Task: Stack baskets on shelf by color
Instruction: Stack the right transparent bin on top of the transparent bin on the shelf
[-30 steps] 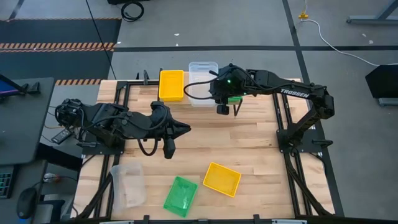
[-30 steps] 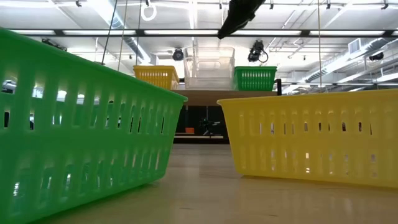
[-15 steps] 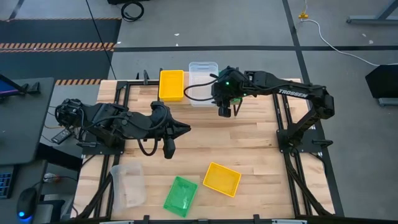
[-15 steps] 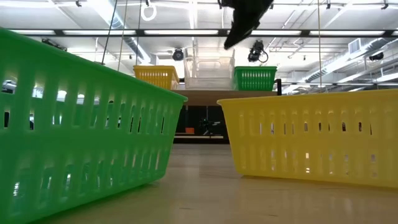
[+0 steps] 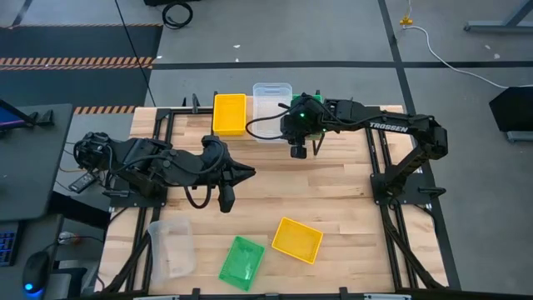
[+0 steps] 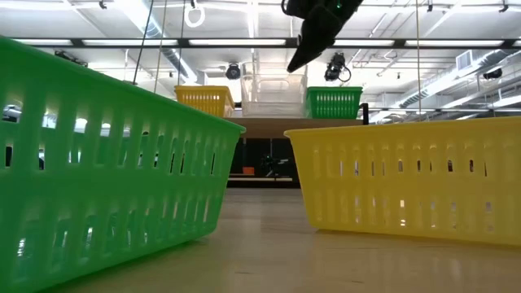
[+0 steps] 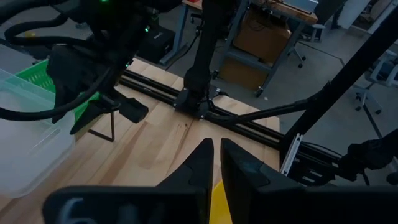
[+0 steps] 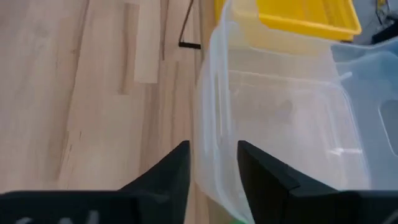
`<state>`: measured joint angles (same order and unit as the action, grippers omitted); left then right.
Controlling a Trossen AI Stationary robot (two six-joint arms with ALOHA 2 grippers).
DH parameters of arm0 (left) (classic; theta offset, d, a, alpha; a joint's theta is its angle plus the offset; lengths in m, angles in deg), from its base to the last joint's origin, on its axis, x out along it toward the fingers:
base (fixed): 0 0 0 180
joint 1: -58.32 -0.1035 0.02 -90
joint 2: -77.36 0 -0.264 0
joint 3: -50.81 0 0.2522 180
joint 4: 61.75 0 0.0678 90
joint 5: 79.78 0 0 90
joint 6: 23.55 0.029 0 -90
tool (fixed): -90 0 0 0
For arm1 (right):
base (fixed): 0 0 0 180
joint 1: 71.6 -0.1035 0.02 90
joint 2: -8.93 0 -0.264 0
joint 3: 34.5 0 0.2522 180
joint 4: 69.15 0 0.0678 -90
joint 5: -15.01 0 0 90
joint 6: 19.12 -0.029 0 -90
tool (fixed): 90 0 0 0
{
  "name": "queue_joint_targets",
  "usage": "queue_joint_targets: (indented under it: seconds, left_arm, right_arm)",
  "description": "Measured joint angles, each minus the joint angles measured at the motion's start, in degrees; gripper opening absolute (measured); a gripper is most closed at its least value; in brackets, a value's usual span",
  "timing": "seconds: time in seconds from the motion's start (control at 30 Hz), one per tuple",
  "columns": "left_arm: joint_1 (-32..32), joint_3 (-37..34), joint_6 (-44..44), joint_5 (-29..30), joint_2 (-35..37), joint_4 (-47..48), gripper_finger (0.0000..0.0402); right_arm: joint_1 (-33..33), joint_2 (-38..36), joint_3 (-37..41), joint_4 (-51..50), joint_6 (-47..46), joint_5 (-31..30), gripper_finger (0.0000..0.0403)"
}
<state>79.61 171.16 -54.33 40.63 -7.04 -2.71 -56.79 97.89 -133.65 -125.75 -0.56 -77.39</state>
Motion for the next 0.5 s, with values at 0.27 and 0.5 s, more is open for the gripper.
queue_joint_targets:
  seconds: [0.27,0.5]
  left_arm:
    - [0.00,0.00,-0.02,0.00,0.00,0.02,0.0038]
    - [0.02,0.00,-0.02,0.00,0.00,0.02,0.0033]
  right_arm:
    - [0.25,-0.02,1.46,2.02,3.66,1.28,0.0050]
    - [1.78,0.07,1.55,3.31,5.38,2.66,0.0014]
